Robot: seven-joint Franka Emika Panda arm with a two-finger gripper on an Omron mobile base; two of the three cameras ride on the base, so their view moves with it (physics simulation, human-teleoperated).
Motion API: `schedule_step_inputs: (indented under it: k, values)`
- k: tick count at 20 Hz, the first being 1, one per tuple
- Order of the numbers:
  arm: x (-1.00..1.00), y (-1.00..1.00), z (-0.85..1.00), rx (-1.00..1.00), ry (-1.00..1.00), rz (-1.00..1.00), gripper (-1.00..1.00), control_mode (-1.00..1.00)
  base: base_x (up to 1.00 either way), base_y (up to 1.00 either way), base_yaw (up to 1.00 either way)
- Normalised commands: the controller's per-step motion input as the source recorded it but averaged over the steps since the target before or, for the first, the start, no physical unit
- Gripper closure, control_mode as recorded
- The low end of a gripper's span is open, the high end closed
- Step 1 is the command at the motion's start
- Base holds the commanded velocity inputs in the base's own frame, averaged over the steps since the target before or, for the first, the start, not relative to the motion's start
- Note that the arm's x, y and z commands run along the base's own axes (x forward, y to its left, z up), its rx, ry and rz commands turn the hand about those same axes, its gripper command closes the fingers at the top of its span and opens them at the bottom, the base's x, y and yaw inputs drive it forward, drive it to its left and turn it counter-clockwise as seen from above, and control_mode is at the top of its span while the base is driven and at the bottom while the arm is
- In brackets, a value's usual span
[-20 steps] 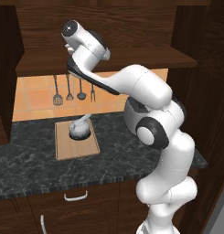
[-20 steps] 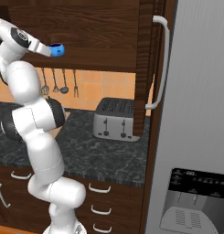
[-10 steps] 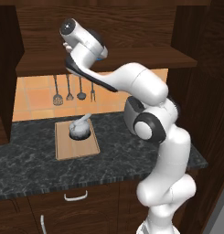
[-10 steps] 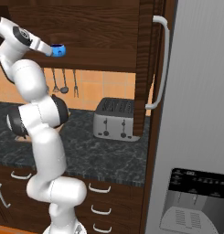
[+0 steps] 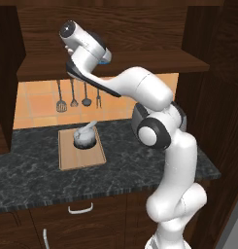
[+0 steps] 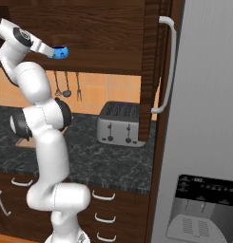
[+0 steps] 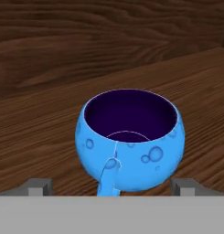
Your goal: Pick the kettle from the counter and place it on the tray. Then pick the mug from the cabinet and place it on the tray. Then close the cabinet doors.
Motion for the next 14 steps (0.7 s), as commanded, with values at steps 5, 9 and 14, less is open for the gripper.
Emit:
schedule_step_inputs:
  k: [5, 9, 14]
  values:
    - [0.16, 0.0, 0.0, 0.0, 0.0, -0.06, -1.0, -1.0, 0.0, 0.0, 0.0]
    - [0.14, 0.0, 0.0, 0.0, 0.0, -0.05, -1.0, -1.0, 0.0, 0.0, 0.0]
    - [0.0, -0.11, 0.0, 0.0, 0.0, -0.02, 1.0, -1.0, 0.0, 0.0, 0.0]
